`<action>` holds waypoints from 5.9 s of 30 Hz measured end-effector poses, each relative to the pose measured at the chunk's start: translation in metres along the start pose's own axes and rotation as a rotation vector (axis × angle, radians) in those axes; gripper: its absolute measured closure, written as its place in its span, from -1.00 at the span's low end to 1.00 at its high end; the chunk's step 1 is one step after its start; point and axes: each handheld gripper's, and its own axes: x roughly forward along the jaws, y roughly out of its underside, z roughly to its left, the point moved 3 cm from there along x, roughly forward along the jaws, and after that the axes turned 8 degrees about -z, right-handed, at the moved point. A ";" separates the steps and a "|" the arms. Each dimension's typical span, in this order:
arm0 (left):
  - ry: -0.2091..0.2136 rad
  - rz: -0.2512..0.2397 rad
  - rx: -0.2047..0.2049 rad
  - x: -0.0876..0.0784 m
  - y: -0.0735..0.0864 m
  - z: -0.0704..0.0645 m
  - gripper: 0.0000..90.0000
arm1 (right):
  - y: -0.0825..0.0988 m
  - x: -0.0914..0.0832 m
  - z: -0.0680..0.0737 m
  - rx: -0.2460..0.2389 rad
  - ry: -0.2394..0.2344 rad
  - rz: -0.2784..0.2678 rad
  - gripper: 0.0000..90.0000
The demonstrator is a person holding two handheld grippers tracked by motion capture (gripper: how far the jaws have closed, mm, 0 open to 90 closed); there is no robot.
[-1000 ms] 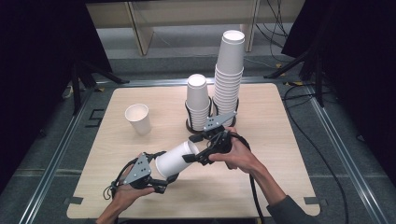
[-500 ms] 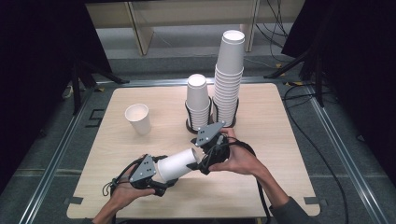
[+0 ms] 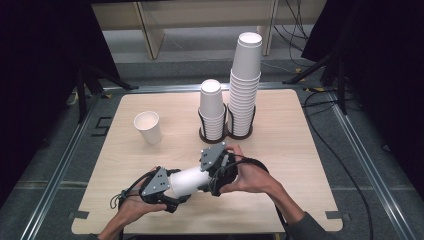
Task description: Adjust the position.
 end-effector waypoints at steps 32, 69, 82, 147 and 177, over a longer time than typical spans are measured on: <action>0.088 0.063 0.075 0.000 -0.005 -0.012 -0.67 | 0.011 0.039 0.016 -0.139 -0.068 0.192 -0.51; 0.033 -0.482 -0.263 -0.015 -0.019 0.005 -1.00 | 0.016 0.016 -0.009 0.100 -0.215 -0.336 -0.50; 0.073 -0.498 -0.290 -0.020 -0.022 0.007 -0.77 | 0.020 0.019 -0.009 0.149 -0.239 -0.376 -0.49; 0.006 -0.563 -0.300 -0.016 -0.026 0.004 -0.83 | 0.021 0.029 -0.010 0.160 -0.220 -0.431 -0.50; -0.065 -0.530 -0.318 -0.027 -0.025 0.016 -0.69 | 0.039 0.026 -0.020 0.227 -0.158 -0.352 -0.65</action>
